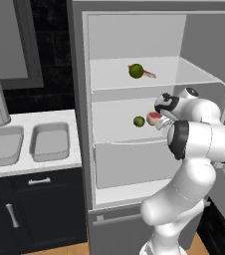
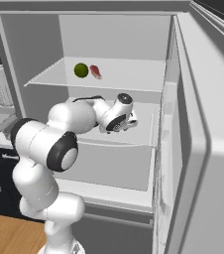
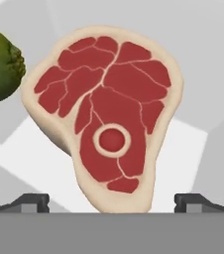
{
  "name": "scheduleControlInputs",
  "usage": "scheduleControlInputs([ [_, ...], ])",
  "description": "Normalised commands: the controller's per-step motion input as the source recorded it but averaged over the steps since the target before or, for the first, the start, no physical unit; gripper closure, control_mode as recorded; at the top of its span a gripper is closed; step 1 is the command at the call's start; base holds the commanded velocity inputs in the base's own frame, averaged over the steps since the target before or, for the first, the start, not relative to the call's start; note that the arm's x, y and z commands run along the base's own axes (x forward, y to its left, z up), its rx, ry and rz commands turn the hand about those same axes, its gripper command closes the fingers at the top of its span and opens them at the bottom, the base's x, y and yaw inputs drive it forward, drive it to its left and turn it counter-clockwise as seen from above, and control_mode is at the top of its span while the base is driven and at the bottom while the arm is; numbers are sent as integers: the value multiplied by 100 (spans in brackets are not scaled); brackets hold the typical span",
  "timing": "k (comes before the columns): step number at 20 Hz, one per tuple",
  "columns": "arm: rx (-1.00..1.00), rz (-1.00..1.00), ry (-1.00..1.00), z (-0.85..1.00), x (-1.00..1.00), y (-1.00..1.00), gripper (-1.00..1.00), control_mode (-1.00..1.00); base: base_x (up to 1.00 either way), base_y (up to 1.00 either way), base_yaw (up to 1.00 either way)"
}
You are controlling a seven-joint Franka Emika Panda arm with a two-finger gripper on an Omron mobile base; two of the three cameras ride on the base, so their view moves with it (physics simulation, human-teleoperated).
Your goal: Place one lime and one steak in each tupperware on the nearby counter, to pack two identical lunches.
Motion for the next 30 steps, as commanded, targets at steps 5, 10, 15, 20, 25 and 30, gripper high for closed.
scheduleControlInputs([
  [5, 0, 6, -2, -18, 0, 5, -100, -100, 0, 0, 0],
  [10, 0, 1, -4, -1, 0, 26, -100, -100, 0, 0, 0],
  [15, 0, 0, -1, 7, 0, 9, -100, -100, 0, 0, 0],
  [20, 0, 0, 0, -9, 8, 0, 100, -100, 0, 0, 0],
  [25, 0, 0, 1, -15, 15, 0, 100, -100, 0, 0, 0],
  [30, 0, 0, 0, -15, -21, 4, 100, -100, 0, 0, 0],
])
